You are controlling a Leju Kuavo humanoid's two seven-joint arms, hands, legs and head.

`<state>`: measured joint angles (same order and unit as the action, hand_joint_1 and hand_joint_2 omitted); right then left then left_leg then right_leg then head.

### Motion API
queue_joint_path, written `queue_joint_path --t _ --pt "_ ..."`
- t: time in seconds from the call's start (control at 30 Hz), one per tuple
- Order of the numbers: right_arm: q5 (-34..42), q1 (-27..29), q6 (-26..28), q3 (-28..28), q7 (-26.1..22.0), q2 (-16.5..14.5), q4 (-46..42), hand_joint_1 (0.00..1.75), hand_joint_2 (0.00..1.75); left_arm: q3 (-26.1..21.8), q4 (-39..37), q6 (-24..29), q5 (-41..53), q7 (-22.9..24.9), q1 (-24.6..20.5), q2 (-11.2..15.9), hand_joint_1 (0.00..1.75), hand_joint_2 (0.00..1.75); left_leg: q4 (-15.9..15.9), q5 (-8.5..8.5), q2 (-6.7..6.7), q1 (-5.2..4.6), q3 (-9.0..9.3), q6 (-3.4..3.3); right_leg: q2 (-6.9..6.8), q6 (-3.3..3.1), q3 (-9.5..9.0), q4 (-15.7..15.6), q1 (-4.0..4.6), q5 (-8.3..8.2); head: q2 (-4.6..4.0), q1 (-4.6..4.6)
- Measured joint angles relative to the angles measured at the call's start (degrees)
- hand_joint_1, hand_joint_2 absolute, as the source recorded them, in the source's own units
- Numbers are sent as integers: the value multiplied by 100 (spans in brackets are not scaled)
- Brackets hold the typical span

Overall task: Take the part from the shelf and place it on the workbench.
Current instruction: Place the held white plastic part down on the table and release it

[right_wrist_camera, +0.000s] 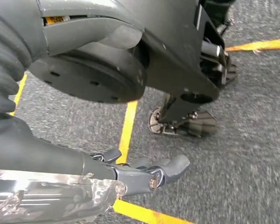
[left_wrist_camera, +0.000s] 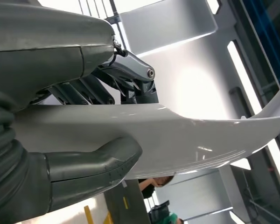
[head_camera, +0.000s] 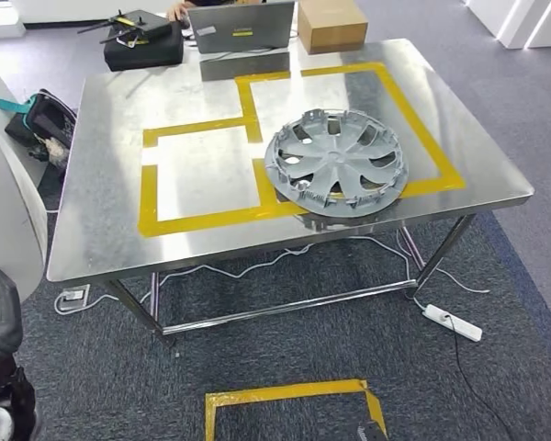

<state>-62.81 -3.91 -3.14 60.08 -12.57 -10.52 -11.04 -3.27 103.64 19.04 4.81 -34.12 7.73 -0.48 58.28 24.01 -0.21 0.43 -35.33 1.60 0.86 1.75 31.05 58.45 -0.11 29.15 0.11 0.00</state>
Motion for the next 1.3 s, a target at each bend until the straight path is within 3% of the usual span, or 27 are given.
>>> queue_joint_path --t 0.07,0.13,0.23,0.27,0.3,0.33,0.4,0.47,0.57,0.63,0.67,0.73,0.77,0.8,0.83,0.9,0.97,1.03,1.13,1.17,1.23,1.27,1.3 --pt "0 3 1 0 -1 -4 0 0 175 1 -14 -4 1 19 -8 0 175 175 -33 39 -15 9 17 -75 -9 51 -22 -24 -1 32 0 24" --pt "0 -1 1 0 -2 -10 1 0 175 -1 -19 -7 4 28 -29 1 175 175 -45 75 -19 23 57 -150 -26 106 68 214 -4 167 0 51" --pt "87 2 -15 21 37 -31 2 0 175 5 -51 -20 9 49 -100 16 175 175 -47 154 -12 12 134 -230 -38 138 704 1336 -4 593 0 82" --pt "156 5 -24 47 67 -38 2 0 175 9 -67 -21 9 56 -119 21 175 175 -47 188 -14 7 174 -239 -38 136 906 1622 -3 631 0 83" --pt "224 7 -34 82 102 -44 2 0 175 13 -78 -9 16 57 -128 25 175 175 -47 226 -17 3 225 -240 -38 131 1013 1701 -1 548 0 87" --pt "276 5 -44 120 132 -49 2 0 175 15 -84 21 39 45 -129 29 175 175 -47 269 -22 3 290 -234 -38 121 1001 1543 0 342 0 87" --pt "295 2 -60 178 186 -51 3 0 175 16 -87 135 142 -26 -122 34 175 175 -47 367 -27 2 431 -203 -38 97 735 801 1 -186 0 87" --pt "228 -3 -68 195 212 -48 3 0 175 16 -84 233 234 -120 -107 38 175 175 -41 445 -34 -12 509 -149 -34 66 480 238 8 -408 0 81" --pt "81 -13 -41 195 176 -7 2 0 175 42 -75 202 188 -206 -91 37 175 175 -74 483 -39 -14 529 -78 -31 -8 413 128 17 -356 1 56" --pt "20 -21 -23 192 132 35 1 0 175 89 -69 160 133 -242 -112 30 175 175 81 582 -32 -8 466 -21 -30 -74 357 81 -6 -335 1 36" --pt "4 -31 -19 190 118 54 0 0 175 111 -65 151 119 -254 -125 28 175 175 330 693 -28 -4 338 8 -31 -106 319 58 -22 -323 1 25" --pt "-8 -52 -7 189 100 85 0 0 175 138 -66 138 106 -260 -137 22 175 175 1068 944 -25 6 -107 43 -31 -148 270 50 -25 -282 0 10" --pt "-11 -58 18 188 63 97 -1 0 175 149 -70 116 104 -261 -140 21 175 175 1381 989 -24 12 -338 52 -29 -155 244 50 -25 -258 0 11" --pt "-13 -64 51 187 -5 113 -1 0 175 163 -80 87 102 -263 -152 19 175 175 1522 925 -24 15 -492 55 -26 -154 212 50 -26 -229 0 9" --pt "-8 -73 91 187 -106 128 -1 0 175 186 -100 48 98 -266 -184 18 175 175 1456 746 -23 17 -542 53 -22 -145 170 50 -29 -199 0 8" --pt "34 -134 154 186 -380 171 -6 0 175 264 -201 -50 69 -270 -330 17 175 175 825 204 -16 20 -370 40 -17 -108 76 49 -37 -130 0 6" --pt "88 -254 193 185 -608 223 -19 0 175 377 -397 -153 40 -267 -561 11 175 175 196 -57 -7 13 -118 19 -11 -44 44 59 -20 -52 0 7" --pt "126 -361 233 184 -660 266 -32 0 175 491 -611 -214 35 -266 -789 -5 175 175 12 -2 -14 -3 -30 -30 -11 23 45 35 -2 -3 0 15" --pt "208 -374 269 184 -480 305 -43 0 175 597 -837 -229 35 -267 -1004 -17 175 175 -16 33 -29 21 11 -139 -29 117 47 122 -9 84 0 39" --pt "234 -340 270 186 -408 311 -44 0 175 614 -887 -227 35 -267 -1038 -17 175 175 -25 44 -29 31 33 -173 -34 141 157 345 -10 188 0 56" --pt "279 -230 267 197 -276 313 -44 0 175 649 -957 -224 44 -262 -1067 -14 175 175 -24 90 -28 22 65 -221 -39 169 587 1067 -13 469 0 88" --pt "302 -170 263 207 -196 310 -43 0 175 669 -987 -223 57 -253 -1069 -12 175 175 -23 117 -32 15 86 -234 -39 173 822 1408 -13 557 0 93" --pt "321 -115 255 220 -110 302 -42 0 175 690 -1013 -231 81 -234 -1069 -11 175 175 -22 149 -37 9 117 -238 -39 172 985 1589 -13 542 0 96"
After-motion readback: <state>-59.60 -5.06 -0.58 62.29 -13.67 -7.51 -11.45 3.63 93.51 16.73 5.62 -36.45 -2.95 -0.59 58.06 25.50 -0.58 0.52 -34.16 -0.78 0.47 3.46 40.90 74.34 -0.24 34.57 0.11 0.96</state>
